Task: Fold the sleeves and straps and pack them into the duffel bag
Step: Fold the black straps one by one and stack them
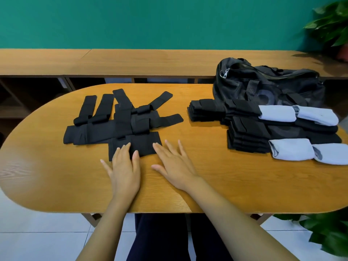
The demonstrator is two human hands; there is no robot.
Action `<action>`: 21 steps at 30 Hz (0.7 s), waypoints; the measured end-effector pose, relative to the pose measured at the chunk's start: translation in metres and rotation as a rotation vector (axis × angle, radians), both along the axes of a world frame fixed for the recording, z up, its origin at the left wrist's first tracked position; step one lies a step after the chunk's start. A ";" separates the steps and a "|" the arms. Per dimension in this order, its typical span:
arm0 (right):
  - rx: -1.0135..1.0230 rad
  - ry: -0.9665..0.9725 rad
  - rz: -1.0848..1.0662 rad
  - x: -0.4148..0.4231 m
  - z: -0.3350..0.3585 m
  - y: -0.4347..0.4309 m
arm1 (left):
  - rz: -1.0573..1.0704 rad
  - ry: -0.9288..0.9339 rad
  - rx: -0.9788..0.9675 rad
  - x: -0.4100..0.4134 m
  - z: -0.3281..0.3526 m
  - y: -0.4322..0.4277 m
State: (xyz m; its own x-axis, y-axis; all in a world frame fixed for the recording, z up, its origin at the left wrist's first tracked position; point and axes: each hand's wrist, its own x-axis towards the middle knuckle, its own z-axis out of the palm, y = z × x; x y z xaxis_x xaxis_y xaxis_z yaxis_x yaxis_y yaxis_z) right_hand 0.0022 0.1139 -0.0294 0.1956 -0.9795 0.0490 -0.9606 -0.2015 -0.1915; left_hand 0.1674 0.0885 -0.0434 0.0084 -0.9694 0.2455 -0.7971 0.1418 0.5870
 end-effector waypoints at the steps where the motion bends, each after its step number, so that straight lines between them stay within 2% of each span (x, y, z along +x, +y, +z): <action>1: -0.007 0.014 -0.019 -0.002 -0.001 0.002 | 0.006 -0.008 0.003 0.000 0.000 0.000; 13: -0.086 0.105 -0.168 -0.075 -0.007 0.070 | 0.022 -0.103 0.012 0.002 -0.004 -0.002; 21: -0.182 -0.066 -0.161 -0.098 -0.008 0.094 | -0.006 -0.135 0.004 0.002 -0.003 0.002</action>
